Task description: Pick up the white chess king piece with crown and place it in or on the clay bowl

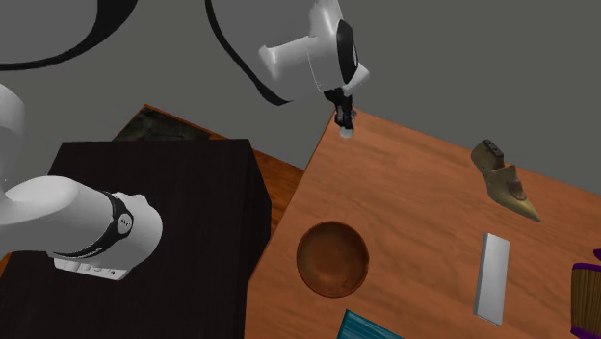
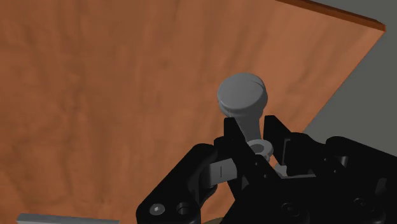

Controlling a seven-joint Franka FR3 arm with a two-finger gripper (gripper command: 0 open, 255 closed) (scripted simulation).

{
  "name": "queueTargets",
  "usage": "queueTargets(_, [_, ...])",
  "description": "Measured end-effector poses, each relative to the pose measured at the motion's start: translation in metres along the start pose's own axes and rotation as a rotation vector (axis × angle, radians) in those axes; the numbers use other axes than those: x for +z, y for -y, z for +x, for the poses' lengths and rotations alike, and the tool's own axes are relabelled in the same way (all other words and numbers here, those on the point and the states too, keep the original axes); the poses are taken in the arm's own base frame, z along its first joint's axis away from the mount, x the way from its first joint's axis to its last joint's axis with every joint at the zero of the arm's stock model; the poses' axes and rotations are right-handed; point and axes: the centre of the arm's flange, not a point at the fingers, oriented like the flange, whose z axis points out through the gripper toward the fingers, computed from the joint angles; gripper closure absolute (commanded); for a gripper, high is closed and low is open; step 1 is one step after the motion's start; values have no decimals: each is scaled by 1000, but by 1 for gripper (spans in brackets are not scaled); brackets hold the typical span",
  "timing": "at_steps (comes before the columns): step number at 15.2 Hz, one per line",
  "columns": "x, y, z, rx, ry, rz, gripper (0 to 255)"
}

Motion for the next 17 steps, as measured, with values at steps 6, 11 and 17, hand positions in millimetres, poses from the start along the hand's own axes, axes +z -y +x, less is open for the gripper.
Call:
queueTargets(6, [-27,-1,11,0,0,0,255])
queueTargets(11, [-53,-1,21,0,0,0,255])
queueTargets(17, [-80,-3,32,0,0,0,255])
